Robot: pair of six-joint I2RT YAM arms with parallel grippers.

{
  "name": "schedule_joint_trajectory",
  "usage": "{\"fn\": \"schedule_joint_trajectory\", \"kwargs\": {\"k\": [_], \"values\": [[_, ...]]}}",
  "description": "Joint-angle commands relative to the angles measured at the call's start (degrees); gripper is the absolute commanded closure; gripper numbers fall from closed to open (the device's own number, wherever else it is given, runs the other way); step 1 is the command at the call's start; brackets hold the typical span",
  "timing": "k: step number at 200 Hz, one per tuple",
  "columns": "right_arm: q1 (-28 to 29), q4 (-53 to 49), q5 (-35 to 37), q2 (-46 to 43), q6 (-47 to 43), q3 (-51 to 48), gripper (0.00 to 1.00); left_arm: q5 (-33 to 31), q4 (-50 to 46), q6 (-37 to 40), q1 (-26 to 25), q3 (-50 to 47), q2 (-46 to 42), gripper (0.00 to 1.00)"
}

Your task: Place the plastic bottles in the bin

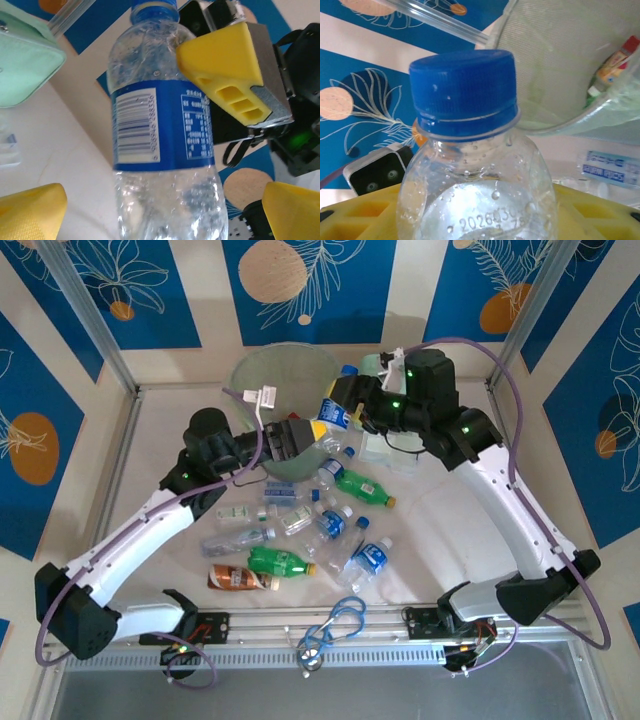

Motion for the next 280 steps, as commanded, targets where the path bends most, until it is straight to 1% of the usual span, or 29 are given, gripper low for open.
{"fn": "schedule_joint_trajectory", "kwargs": {"k": [1,25,43,65,92,130,167,178,185,192,195,201,227,250,262,280], "values": [[0.41,6.09,-4.16,0.17,3.55,0.14,0.39,2.68,9.26,-5.01,-0.34,1.1,1.62,0.0],[0.4,10.51,-5.86,0.19,6.03,-1.36,0.38,3.64,11.36,-7.07,-0.37,0.5,2.62,0.0],[0.46,12.26,-7.11,0.86,7.33,-1.51,0.38,3.53,14.06,-8.73,-0.35,-0.3,2.68,0.04],[0.59,13.77,-7.87,1.38,8.59,-2.03,0.38,2.91,15.3,-9.65,-0.31,-0.13,2.77,0.1],[0.83,15.11,-7.55,0.94,9.58,-3.48,0.38,2.79,16.46,-10.01,0.13,0.36,3.07,0.22],[0.85,17.47,-7.53,0.36,11.21,-5.54,0.37,3.21,21.03,-13.32,0.37,-0.8,4.17,0.35],[0.94,18.85,-7.4,0.46,11.88,-6.35,0.37,2.77,23.21,-15.14,1.09,-2.1,4.23,0.42],[0.79,18.12,-7.24,0.6,11.57,-5.89,0.32,2.7,22.35,-14.69,1.43,-1.89,4.13,0.42],[0.6,16.47,-6.42,0.63,10.83,-5.31,0.23,2.68,21.71,-14.32,1.7,-1.63,4.08,0.43],[0.27,14.49,-5.33,0.54,9.91,-4.67,0.12,2.76,20.84,-13.92,2.01,-1.15,3.99,0.44],[0.1,13.55,-4.81,0.49,9.39,-4.29,0.06,2.77,20.4,-13.73,2.16,-0.93,4.01,0.44],[-0.46,11.4,-3.88,0.47,8.42,-3.44,0.0,2.92,19.33,-13.15,2.39,-0.3,3.99,0.44],[-5.07,3.72,-2.63,-0.46,5.52,-1.31,0.01,3.39,10.58,-7.66,3.5,3.42,3.65,0.44],[-10.53,-0.07,-2.7,-3.83,4.19,-3.59,0.01,1.0,-3.55,0.38,5.07,8.64,3.24,0.44],[-13.2,-1.66,-2.55,-6.4,3.46,-5.61,0.01,-2.62,-13.58,5.69,5.74,12.66,3.6,0.44],[-16.38,-6.9,-0.91,-9.6,0.85,-7.67,0.01,-10.37,-26.69,12.25,6.34,19.44,5.85,0.44]]}}
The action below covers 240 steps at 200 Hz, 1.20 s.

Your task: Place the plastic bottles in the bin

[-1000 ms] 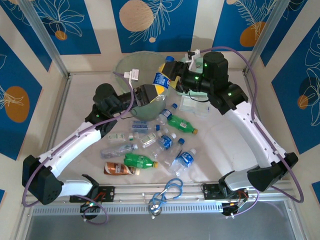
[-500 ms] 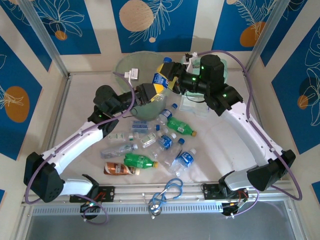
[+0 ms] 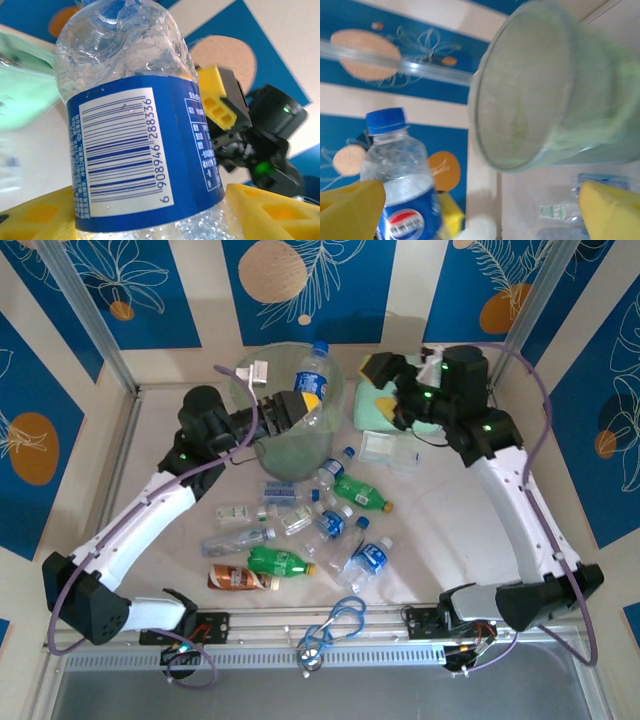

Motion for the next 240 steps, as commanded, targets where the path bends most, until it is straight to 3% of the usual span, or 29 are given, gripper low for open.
{"fn": "schedule_joint_trajectory", "kwargs": {"k": [1,21,79,137,192,240], "values": [[-3.02,-8.94,1.87,-5.4,-4.46,-2.26,0.01,-9.41,-20.12,12.5,1.31,8.95,1.49,0.44],[-4.01,-15.21,3.8,-7.83,-7.81,-4.76,0.01,-14.84,-29.56,14.9,3.45,16.6,6.87,0.45],[-4.42,-21.93,5.18,-16.29,-10.09,-18.31,0.01,-18.8,-44.12,21.84,5.59,35.58,23.87,0.46],[-4.84,-23.86,7.08,-16.52,-12.35,-22.08,0.0,-22.36,-50.07,25.4,5.68,40.64,32.19,0.44],[-4.87,-24.74,7.88,-15.42,-13.79,-21.27,0.0,-21.71,-50.95,25.93,5.32,41.82,33.59,0.2],[-3.13,-25.35,10.16,-13.79,-14.91,-20.76,0.0,-22.57,-50.49,26.19,5.24,41.82,29.59,0.12]]}}
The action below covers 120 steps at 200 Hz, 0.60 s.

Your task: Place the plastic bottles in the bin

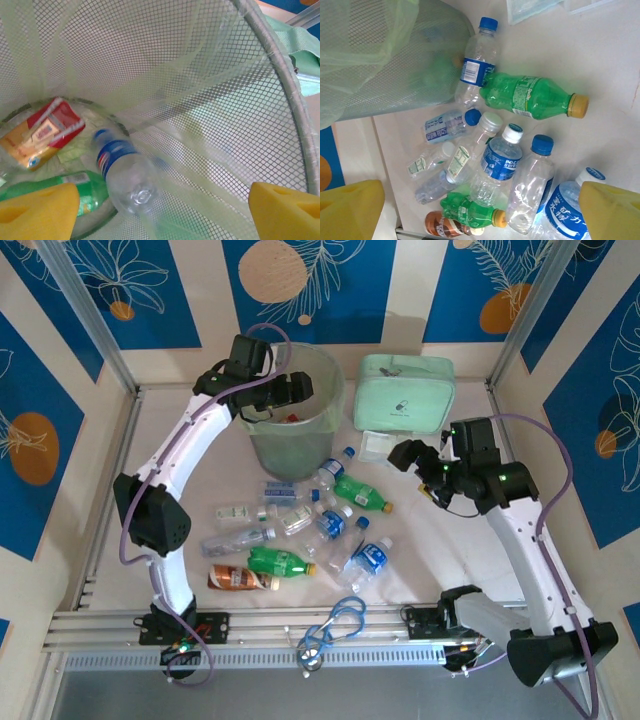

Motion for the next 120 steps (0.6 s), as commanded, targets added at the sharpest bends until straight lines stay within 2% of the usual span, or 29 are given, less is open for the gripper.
{"fn": "schedule_joint_trajectory", "kwargs": {"k": [1,30,66,102,120], "values": [[1.3,-1.89,2.08,0.98,-1.73,0.77,0.0,-0.98,-0.54,1.25,-0.14,1.91,-4.34,0.12],[4.11,-2.77,4.51,3.91,-3.93,0.41,0.01,-0.39,1.99,1.83,-0.36,-1.98,-11.51,0.12],[6.98,-0.32,6.27,8.87,-4.71,-0.82,0.0,2.36,13.81,-0.24,-0.27,-19.85,-27.07,0.1],[7.81,5.47,5.93,13.87,-2.21,-0.64,0.06,4.2,17.97,-2.94,-0.27,-35.56,-40.2,0.12],[7.85,7.54,5.64,17.74,-0.16,1.51,0.13,5.83,19.76,-3.69,-0.27,-42.34,-45.76,0.13]]}}
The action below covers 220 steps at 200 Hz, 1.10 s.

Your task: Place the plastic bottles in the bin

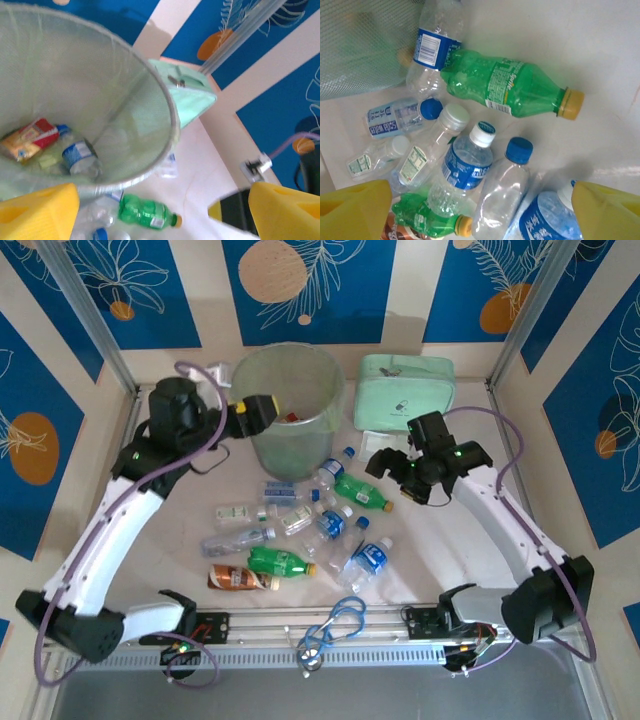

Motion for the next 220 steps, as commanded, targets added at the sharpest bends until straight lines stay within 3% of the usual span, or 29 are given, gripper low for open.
{"fn": "schedule_joint_trajectory", "kwargs": {"k": [1,41,77,121,151,220], "values": [[0.31,4.05,0.22,4.0,2.43,2.45,0.13,3.18,3.83,-1.89,-0.23,-7.7,-4.56,0.13],[1.62,6.95,4.03,13.85,11.52,9.51,0.3,5.36,4.15,-3.79,-0.23,-16.44,-11.05,0.15],[1.88,9.26,6.73,24.85,17.48,16.88,0.34,4.39,4.02,-4.65,-0.23,-19.02,-14.18,0.16],[0.46,10.85,5.83,36.31,18.3,22.82,0.36,4.95,2.94,-3.59,-0.14,-19.73,-16.31,0.16],[-0.81,16.13,2.53,40.0,19.57,22.02,0.38,4.88,3.17,-3.11,-0.14,-21.29,-18.06,0.15],[-0.54,16.1,0.72,46.23,18.76,27.01,0.38,5.16,2.51,-2.72,-0.14,-21.66,-18.18,0.15]]}}
